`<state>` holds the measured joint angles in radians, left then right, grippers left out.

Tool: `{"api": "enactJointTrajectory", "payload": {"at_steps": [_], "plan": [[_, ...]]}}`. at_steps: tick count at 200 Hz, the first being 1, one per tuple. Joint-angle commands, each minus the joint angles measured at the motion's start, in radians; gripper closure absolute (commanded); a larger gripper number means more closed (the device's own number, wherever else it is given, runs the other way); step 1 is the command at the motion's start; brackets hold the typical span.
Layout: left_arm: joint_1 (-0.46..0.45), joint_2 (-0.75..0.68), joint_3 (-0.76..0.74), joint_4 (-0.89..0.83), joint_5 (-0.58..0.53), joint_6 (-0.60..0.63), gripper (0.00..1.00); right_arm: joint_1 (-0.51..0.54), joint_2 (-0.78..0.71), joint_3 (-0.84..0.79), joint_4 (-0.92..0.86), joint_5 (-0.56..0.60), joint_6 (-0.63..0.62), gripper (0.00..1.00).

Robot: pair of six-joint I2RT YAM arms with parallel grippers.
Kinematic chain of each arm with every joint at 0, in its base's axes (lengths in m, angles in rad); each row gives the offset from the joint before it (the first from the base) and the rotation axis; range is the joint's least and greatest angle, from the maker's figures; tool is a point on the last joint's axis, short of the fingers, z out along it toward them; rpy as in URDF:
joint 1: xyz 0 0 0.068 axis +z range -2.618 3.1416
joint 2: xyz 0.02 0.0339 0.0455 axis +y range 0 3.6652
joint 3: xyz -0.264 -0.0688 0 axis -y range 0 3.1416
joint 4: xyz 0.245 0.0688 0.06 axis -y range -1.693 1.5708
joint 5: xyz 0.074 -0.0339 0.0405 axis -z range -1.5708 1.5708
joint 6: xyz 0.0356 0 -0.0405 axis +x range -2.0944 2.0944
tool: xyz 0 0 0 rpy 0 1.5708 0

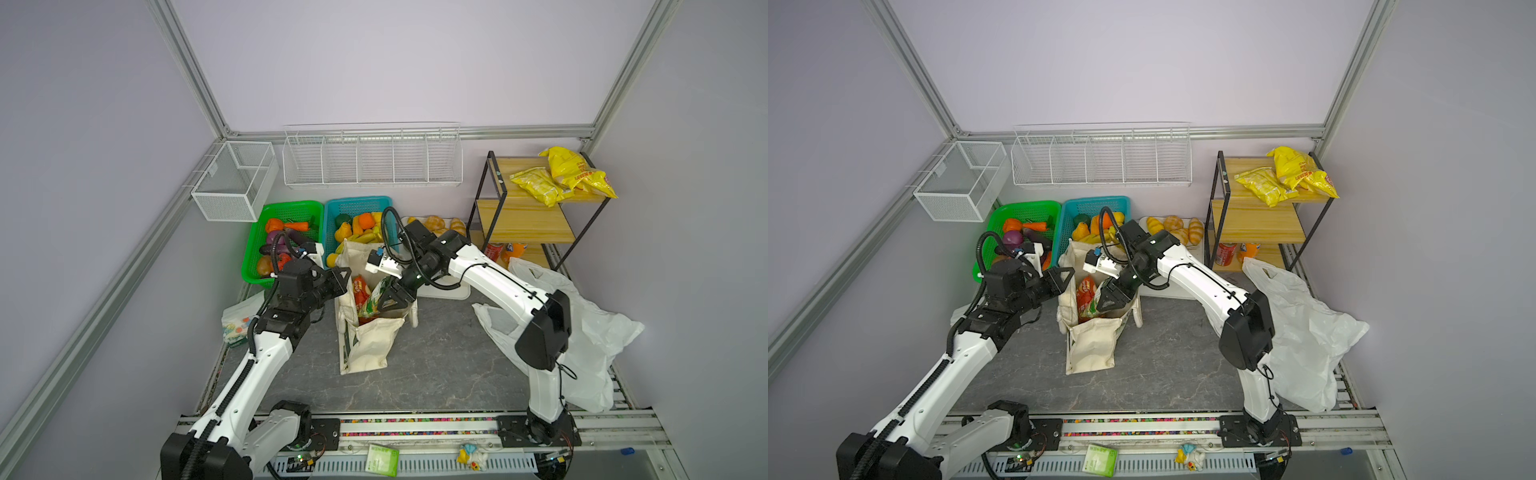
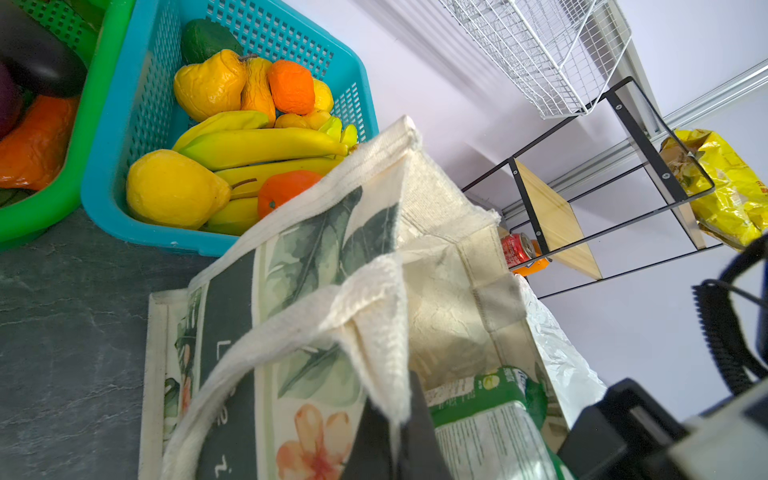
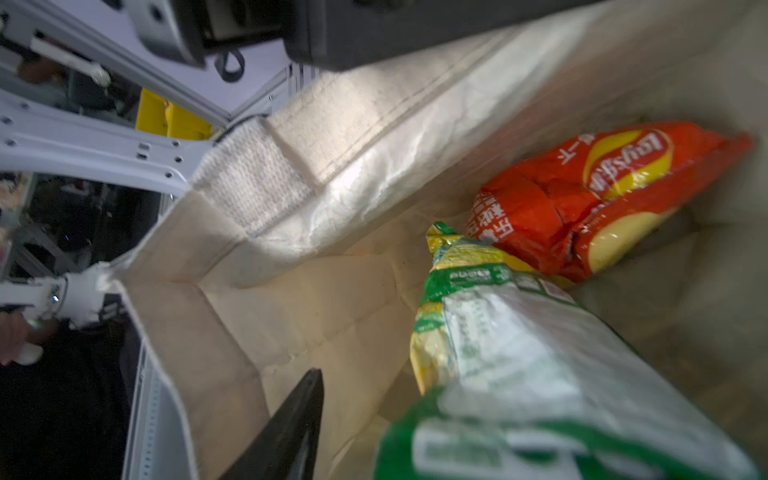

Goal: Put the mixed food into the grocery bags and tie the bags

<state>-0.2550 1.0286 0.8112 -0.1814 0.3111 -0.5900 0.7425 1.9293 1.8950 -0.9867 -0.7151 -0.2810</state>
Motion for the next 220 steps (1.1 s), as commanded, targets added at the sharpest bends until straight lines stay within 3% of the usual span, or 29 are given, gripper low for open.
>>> {"api": "enactJointTrajectory", "payload": {"at_steps": [1,26,52,73,102,130,171,198,220], "plan": [[0.006,-0.010,0.009,0.034,-0.015,0.014,1.00,-0.083,-0.201,-0.172,0.308,-0.098,0.144,0.43],[0.005,-0.006,0.009,0.039,-0.011,0.013,1.00,-0.125,-0.309,-0.340,0.471,-0.013,0.260,0.40],[0.005,-0.003,0.009,0.043,-0.010,0.011,1.00,-0.103,-0.293,-0.314,0.376,0.357,0.312,0.38],[0.005,-0.003,0.009,0.045,-0.009,0.010,1.00,-0.097,-0.244,-0.293,0.346,0.487,0.371,0.38],[0.006,-0.001,0.009,0.046,-0.005,0.009,1.00,-0.086,-0.180,-0.280,0.430,0.500,0.450,0.41],[0.006,-0.007,0.008,0.045,-0.002,0.007,1.00,-0.085,-0.101,-0.223,0.468,0.504,0.499,0.52],[0.005,-0.009,0.008,0.047,0.001,0.007,1.00,-0.086,-0.037,-0.187,0.473,0.497,0.519,0.53],[0.006,-0.010,0.012,0.042,0.006,0.007,1.00,-0.086,-0.035,-0.159,0.400,0.510,0.481,0.82],[0.006,-0.028,0.030,0.009,0.026,0.002,1.00,-0.088,-0.116,-0.164,0.367,0.488,0.449,0.93]]}}
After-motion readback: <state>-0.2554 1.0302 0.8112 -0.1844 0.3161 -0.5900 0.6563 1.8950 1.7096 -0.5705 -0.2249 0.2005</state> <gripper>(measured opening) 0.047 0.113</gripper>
